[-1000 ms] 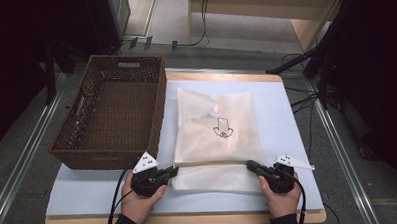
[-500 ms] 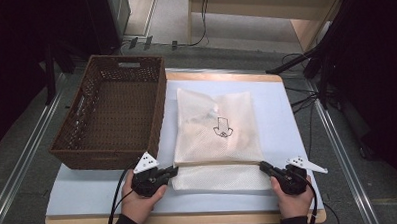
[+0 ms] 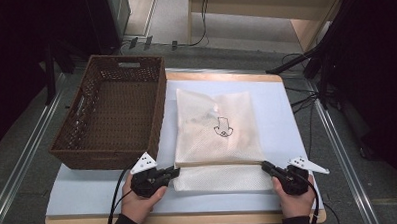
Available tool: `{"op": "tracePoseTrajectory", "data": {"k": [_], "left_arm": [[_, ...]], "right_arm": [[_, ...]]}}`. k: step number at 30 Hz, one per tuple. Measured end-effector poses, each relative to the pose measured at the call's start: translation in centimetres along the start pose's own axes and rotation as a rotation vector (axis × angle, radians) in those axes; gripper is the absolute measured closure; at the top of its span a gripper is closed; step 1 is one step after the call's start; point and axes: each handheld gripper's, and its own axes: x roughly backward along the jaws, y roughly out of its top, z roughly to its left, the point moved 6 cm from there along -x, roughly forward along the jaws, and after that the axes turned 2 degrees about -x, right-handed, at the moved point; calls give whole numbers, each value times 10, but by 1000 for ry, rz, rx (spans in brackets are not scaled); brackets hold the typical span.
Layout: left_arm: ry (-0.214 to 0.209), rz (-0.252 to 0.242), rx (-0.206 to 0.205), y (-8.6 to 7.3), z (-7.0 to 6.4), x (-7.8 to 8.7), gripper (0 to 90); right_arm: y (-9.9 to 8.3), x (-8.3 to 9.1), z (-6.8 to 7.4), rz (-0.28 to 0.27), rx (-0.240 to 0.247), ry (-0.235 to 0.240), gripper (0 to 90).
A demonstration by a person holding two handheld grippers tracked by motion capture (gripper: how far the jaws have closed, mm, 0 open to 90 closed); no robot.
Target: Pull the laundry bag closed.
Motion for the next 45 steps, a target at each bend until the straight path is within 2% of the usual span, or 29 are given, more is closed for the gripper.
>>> {"op": "tracePoseTrajectory", "data": {"k": [4,6,8,11,12,14,15,16,19,20,23,25,29,31,36,45], "left_arm": [[-8,-56,-8,5,-1,8,557],[-12,-79,-22,8,-2,12,462],[-37,-102,-36,11,-4,16,361],[-38,-129,-50,13,-7,21,220],[-26,-129,-56,13,-6,21,163],[-9,-130,-63,13,-6,24,75],[4,-130,-69,13,-5,25,16],[6,-136,-78,13,-5,27,0],[14,-166,-130,14,-6,35,0],[10,-175,-136,15,-7,37,0],[3,-191,-124,13,-3,41,0],[4,-202,-130,12,-2,44,0],[43,-201,-158,10,-1,46,0],[48,-203,-163,9,-1,46,0],[43,-199,-159,8,-2,42,0],[38,-180,-166,6,-8,33,0]], "right_arm": [[6,4,-2,-60,-1,52,649],[9,5,-2,-78,9,55,518],[12,6,0,-95,29,43,374],[14,6,4,-99,50,54,183],[15,5,4,-98,60,64,134],[15,6,6,-99,59,78,113],[15,6,6,-102,60,80,68],[16,7,5,-106,65,82,43],[18,10,3,-120,76,76,18],[18,11,3,-125,72,75,17],[20,14,1,-148,80,70,13],[21,16,0,-158,85,64,13],[21,18,-2,-169,77,56,13],[21,19,-4,-171,75,45,14],[23,23,-13,-199,50,25,16],[23,21,-14,-189,41,33,40]]}}
